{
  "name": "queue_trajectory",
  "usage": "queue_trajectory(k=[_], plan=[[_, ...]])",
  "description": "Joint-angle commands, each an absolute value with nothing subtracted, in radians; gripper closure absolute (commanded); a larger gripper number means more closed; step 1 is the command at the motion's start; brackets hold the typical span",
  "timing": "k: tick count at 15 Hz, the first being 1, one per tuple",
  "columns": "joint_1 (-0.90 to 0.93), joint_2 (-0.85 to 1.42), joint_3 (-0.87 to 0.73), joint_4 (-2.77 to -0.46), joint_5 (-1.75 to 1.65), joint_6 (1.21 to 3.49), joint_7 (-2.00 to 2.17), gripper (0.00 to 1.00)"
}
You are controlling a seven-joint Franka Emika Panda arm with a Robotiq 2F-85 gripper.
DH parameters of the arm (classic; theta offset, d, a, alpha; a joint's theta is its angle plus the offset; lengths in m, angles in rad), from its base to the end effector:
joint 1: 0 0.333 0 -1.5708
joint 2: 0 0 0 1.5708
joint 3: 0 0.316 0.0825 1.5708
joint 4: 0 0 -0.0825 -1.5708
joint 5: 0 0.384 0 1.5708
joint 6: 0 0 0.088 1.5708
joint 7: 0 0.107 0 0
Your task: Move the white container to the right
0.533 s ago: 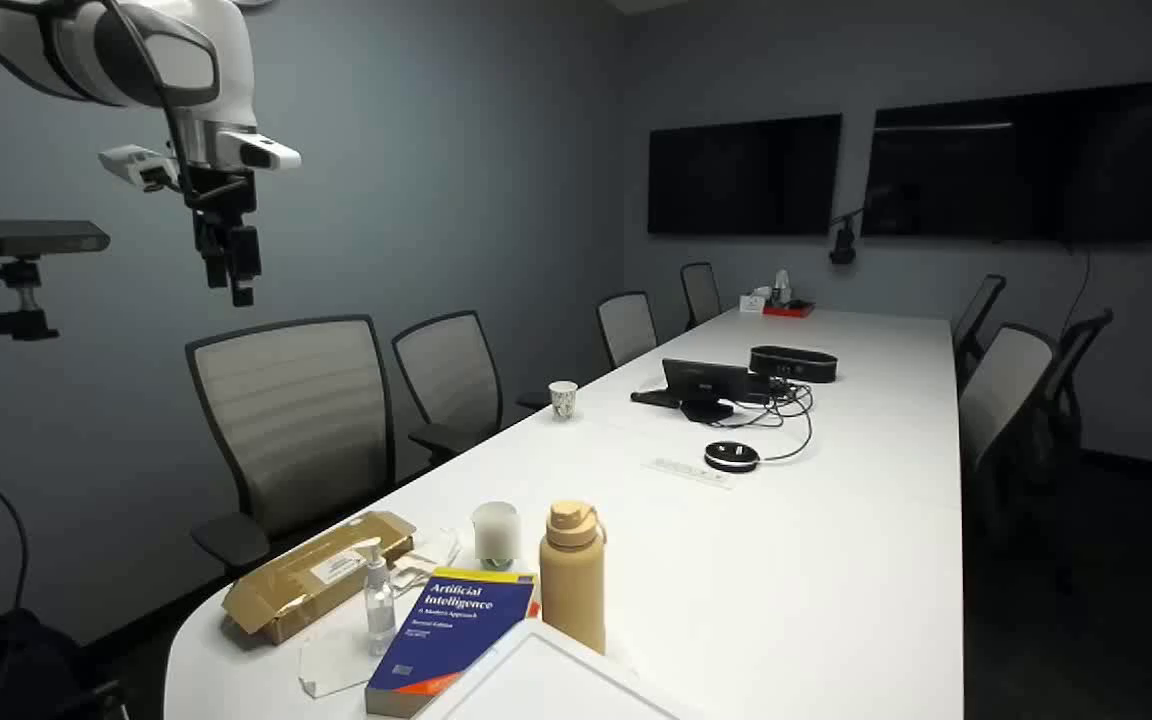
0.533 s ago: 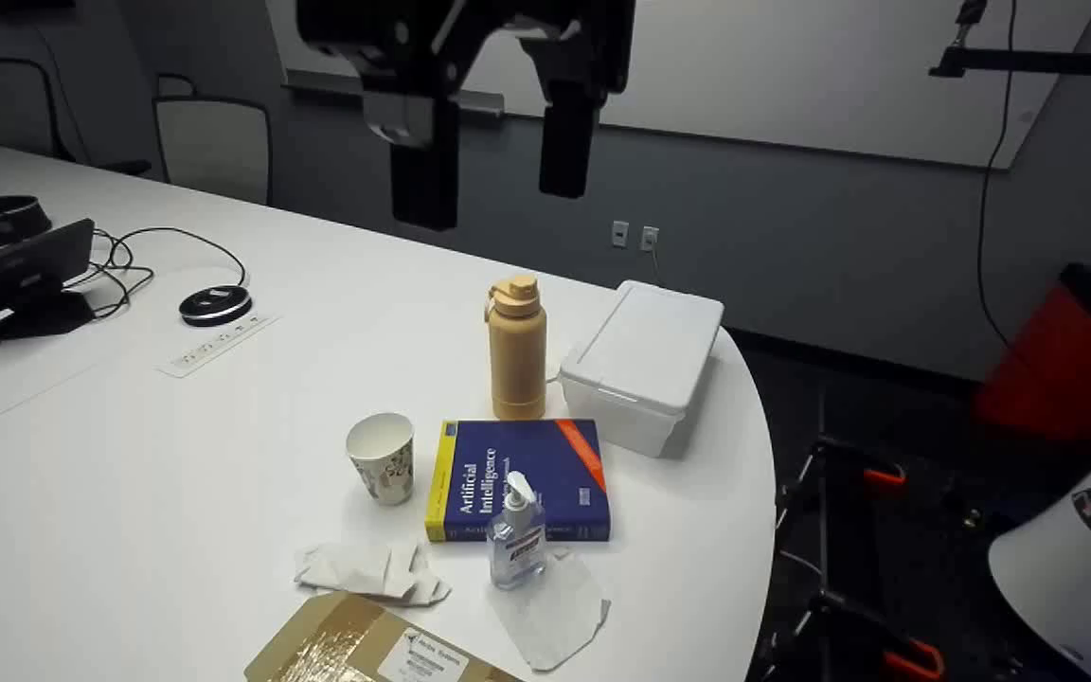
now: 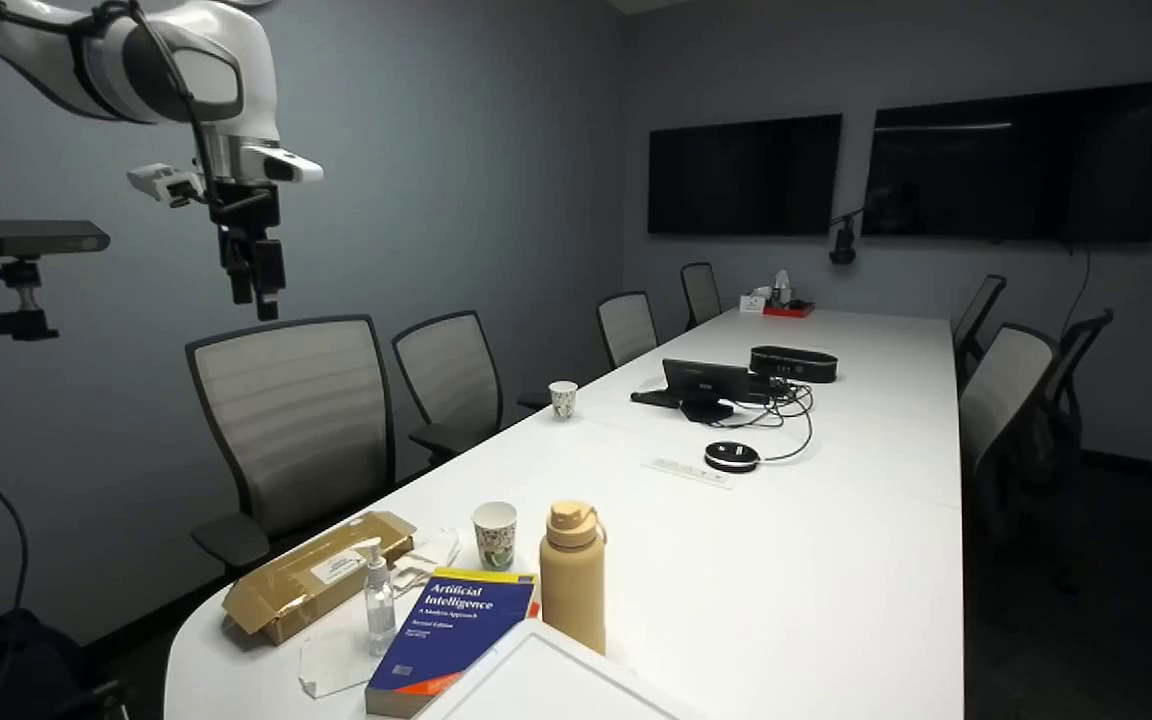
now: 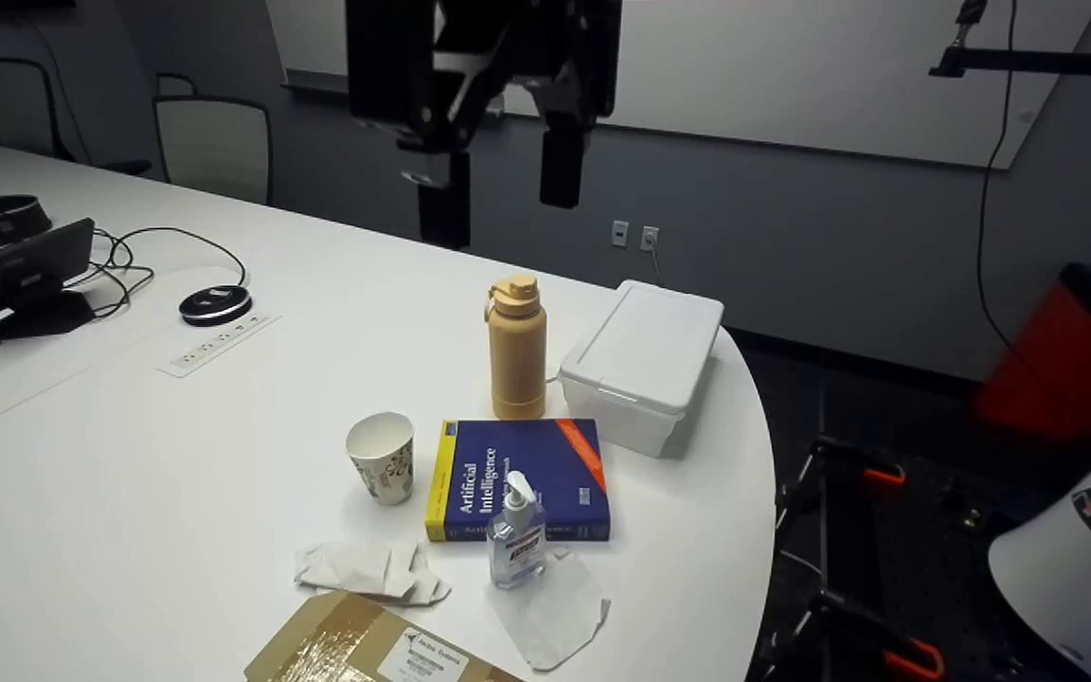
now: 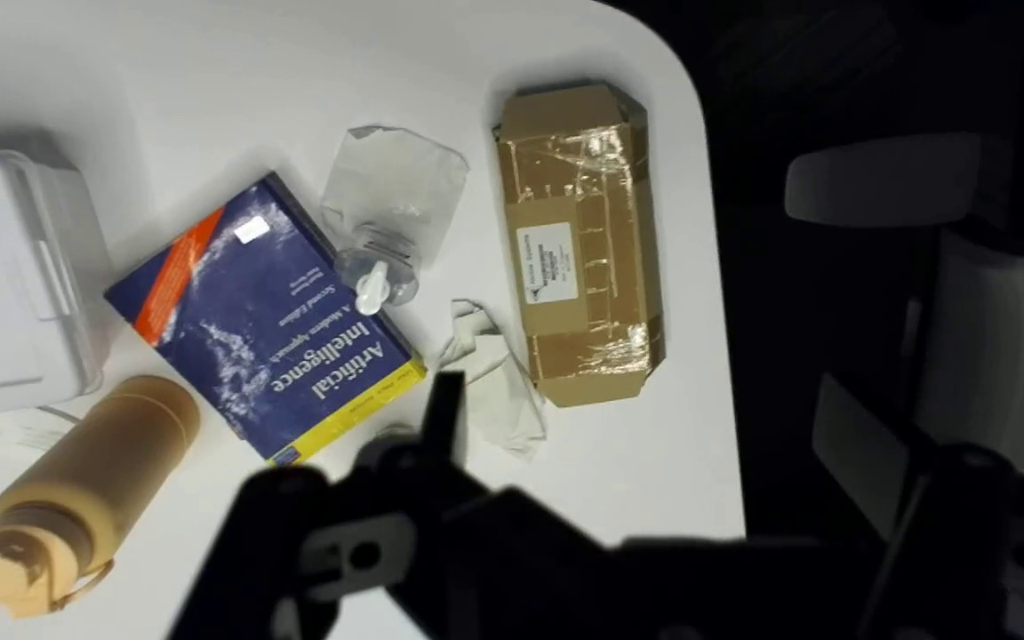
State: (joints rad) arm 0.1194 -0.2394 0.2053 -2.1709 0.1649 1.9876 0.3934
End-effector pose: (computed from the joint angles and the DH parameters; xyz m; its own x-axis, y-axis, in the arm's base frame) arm 0.4582 0.1705 0.4971 0.9907 -0.1359 0.0051 -0.1344 -0.9841 -0.1163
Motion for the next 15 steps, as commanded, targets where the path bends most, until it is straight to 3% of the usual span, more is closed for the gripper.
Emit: queue_trajectory(k=[1, 10, 15], plan=[[0.076, -0.19, 0.17, -2.203, 0.062, 2.055, 0.379, 0.0], [-0.058, 0.092, -0.025, -2.245, -0.165, 2.406, 0.355, 0.0], [-0.056, 0.233, -0.104, -2.232, -0.212, 2.457, 0.363, 0.0]])
